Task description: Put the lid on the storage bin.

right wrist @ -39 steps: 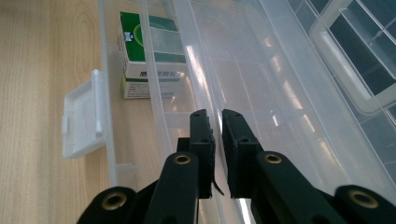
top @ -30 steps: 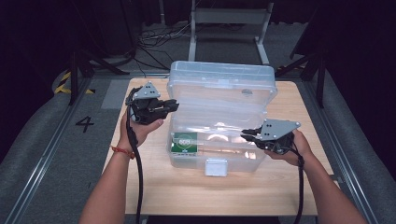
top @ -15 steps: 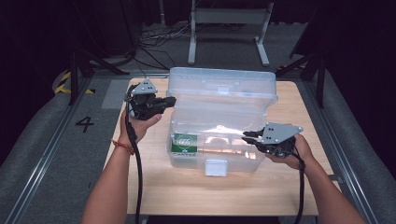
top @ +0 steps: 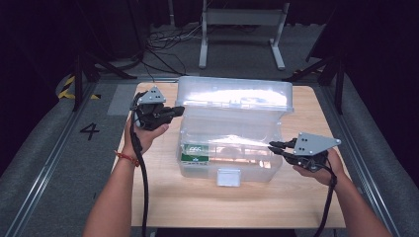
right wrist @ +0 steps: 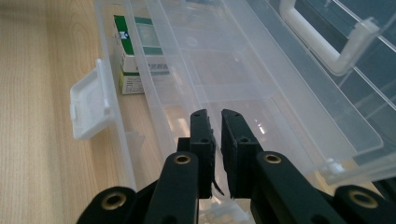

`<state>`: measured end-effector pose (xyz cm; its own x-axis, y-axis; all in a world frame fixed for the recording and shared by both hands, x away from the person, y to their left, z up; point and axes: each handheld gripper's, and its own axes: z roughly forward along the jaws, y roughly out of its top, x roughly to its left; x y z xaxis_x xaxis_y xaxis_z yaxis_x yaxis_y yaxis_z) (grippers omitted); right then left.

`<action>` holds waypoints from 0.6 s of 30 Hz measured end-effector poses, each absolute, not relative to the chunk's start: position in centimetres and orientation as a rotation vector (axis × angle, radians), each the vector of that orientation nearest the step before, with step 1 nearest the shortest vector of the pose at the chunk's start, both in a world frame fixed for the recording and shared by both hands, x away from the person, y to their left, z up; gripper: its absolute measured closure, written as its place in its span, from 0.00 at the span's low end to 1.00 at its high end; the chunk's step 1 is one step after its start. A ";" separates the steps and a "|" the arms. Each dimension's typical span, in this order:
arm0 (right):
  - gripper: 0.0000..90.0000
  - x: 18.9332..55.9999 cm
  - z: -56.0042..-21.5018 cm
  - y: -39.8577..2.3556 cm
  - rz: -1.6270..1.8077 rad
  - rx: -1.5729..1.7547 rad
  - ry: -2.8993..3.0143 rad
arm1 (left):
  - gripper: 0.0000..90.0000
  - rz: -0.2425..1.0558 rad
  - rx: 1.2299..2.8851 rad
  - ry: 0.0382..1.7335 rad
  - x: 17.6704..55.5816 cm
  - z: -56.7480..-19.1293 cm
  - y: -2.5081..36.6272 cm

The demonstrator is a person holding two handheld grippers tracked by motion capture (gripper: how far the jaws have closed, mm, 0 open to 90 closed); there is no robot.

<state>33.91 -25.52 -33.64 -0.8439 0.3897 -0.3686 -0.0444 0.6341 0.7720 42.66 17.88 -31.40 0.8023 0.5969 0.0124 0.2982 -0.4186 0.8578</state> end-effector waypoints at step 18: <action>0.92 32.2 -35.4 -29.6 1.196 0.417 2.346 | 1.00 0.390 2.088 0.612 41.0 -32.0 17.6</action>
